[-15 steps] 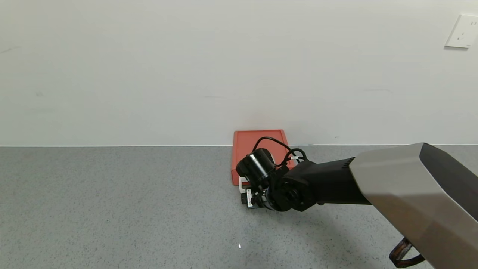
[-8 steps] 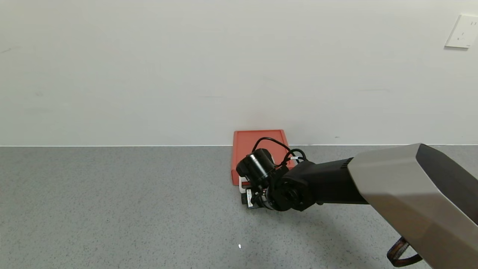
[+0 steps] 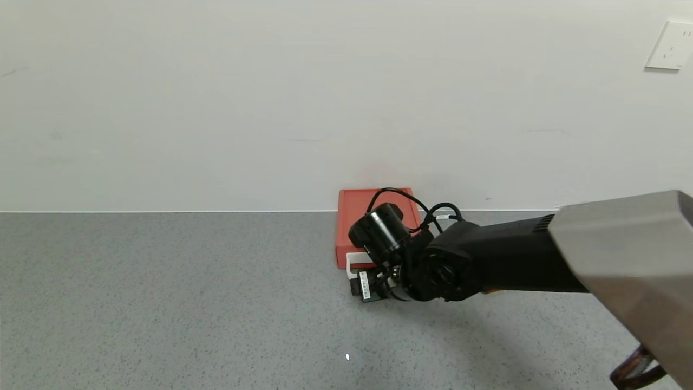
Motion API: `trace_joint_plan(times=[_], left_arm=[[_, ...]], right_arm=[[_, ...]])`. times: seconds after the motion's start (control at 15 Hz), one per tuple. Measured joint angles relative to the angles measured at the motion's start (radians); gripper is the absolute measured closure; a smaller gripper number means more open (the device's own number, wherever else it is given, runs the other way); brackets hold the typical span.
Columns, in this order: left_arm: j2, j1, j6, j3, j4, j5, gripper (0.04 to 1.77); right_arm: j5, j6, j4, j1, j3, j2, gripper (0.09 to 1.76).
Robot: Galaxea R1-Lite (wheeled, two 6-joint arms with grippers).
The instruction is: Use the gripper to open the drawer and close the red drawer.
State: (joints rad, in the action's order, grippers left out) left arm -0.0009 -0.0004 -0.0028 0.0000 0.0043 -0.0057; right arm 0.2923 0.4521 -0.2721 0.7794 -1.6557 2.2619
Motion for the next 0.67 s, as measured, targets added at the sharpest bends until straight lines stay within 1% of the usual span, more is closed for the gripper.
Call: trace_joint_plan(times=[0.2, 0.4, 0.67], left_arm=[[0.000, 0.000, 0.000, 0.000, 0.000, 0.000, 0.09], [0.000, 0.000, 0.000, 0.000, 0.000, 0.000, 0.09], [0.000, 0.000, -0.002, 0.000, -0.001, 0.002, 0.09]], right_arm=[[-0.073, -0.077, 0.005, 0.002, 0.108, -0.160, 0.14], [-0.139, -0.159, 0.007, -0.021, 0.241, -0.355, 0.14], [-0.171, -0.239, 0.009, -0.070, 0.412, -0.646, 0.14]])
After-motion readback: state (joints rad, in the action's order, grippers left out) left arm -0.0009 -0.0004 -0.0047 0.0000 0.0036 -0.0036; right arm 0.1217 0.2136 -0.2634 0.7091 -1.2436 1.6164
